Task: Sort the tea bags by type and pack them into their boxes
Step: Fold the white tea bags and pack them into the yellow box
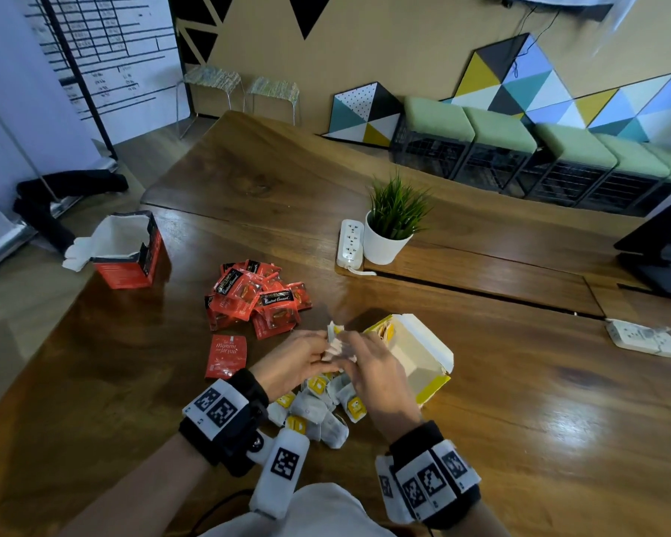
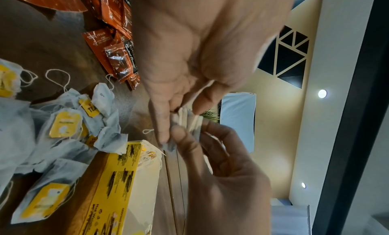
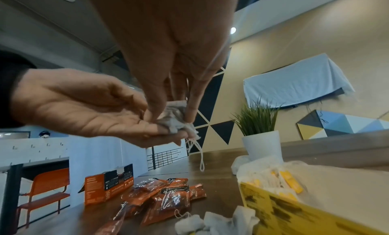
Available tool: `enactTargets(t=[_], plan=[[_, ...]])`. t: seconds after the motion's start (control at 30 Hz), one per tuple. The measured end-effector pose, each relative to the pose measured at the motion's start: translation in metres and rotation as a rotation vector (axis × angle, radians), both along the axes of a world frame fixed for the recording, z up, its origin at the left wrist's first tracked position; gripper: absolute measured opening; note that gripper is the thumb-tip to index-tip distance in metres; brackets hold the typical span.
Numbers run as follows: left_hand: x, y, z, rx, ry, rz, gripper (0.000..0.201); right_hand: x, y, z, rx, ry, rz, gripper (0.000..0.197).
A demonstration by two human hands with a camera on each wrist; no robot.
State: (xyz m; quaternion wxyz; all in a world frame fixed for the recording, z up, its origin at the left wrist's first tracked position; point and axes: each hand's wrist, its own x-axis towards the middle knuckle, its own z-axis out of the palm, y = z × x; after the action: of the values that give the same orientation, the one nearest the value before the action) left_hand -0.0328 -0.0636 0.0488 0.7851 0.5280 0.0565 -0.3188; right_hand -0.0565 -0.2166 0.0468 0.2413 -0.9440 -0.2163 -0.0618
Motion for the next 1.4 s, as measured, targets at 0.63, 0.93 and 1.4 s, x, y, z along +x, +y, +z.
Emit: enactTargets(t=[0.63, 0.93, 1.4], plan=[[-0.006, 0.007, -0.010, 0.263, -0.176, -0.201, 0.032, 0.009, 0.005, 0.003, 0.076, 0.196, -0.044, 0.033], [-0.007, 0.012, -0.016, 0.265, -0.103, -0.102, 0.043, 0.010, 0.005, 0.003, 0.114, 0.234, -0.038, 0.035], [-0.006, 0.002, -0.018, 0.181, 0.142, 0.125, 0.066, -0.008, 0.014, -0.002, -0.061, 0.160, -0.091, 0.041]])
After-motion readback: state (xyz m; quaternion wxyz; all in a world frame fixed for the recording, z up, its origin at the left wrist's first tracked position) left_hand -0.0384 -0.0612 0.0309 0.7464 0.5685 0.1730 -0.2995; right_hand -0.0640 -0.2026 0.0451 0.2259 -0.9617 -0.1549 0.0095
